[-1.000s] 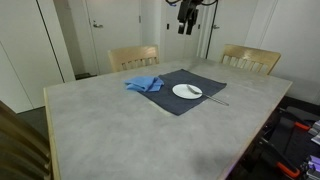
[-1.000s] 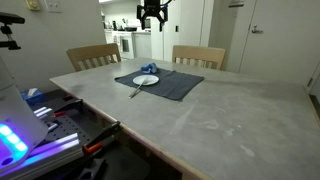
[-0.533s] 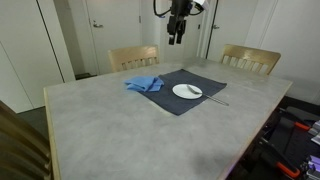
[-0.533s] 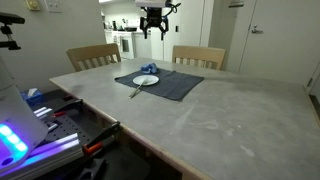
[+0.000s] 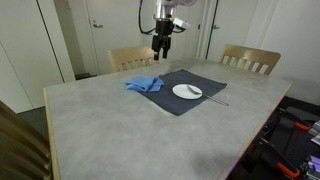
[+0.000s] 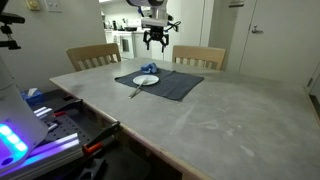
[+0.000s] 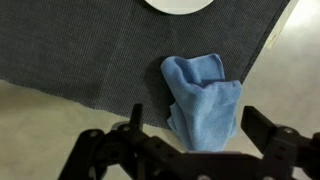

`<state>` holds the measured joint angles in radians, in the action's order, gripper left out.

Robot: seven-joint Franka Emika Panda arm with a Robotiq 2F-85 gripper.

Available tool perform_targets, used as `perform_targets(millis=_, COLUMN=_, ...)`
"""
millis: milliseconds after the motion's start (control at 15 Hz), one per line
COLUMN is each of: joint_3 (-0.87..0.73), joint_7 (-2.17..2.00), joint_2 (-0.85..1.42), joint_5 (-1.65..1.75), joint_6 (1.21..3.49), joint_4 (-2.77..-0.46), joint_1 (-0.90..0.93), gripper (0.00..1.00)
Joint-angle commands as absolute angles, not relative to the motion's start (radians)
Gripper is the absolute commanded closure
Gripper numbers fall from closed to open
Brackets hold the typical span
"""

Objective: Move the blue cloth to the right

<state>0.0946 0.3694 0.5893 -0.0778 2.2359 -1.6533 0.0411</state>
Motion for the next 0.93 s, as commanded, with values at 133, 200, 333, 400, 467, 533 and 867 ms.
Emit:
perform_targets(millis=133, joint_3=0.145, joint_7=0.38, joint_2=0.785, joint_5=-0.085, joint_6=2.154, joint_4=-1.455, joint_1=0.024, gripper=0.0)
perform_targets(millis=200, joint_3=0.149, joint_7=0.379, joint_2=0.807, joint_5=-0.083, joint_6=2.14, joint_4=-1.432, joint_1=0.025, gripper=0.0)
perform_targets(millis=333, joint_3=0.155, joint_7=0.381, joint_2=0.854, joint_5=-0.079, joint_6=2.112, joint_4=-1.38, joint_1=0.027, gripper=0.0)
perform_targets(millis=400, joint_3=0.157, joint_7=0.38, joint_2=0.87, joint_5=-0.077, joint_6=2.097, joint_4=-1.357, joint_1=0.029, gripper=0.0)
perform_targets(millis=467, joint_3=0.157, joint_7=0.378, joint_2=0.887, joint_5=-0.075, joint_6=2.081, joint_4=-1.333, joint_1=0.031, gripper=0.0)
perform_targets(millis=533, joint_3=0.159, joint_7=0.377, joint_2=0.902, joint_5=-0.075, joint_6=2.067, joint_4=-1.313, joint_1=0.031, gripper=0.0)
perform_targets(millis=867, joint_3=0.155, joint_7=0.369, joint_2=0.956, joint_5=-0.07, joint_6=2.007, joint_4=-1.227, joint_1=0.038, gripper=0.0)
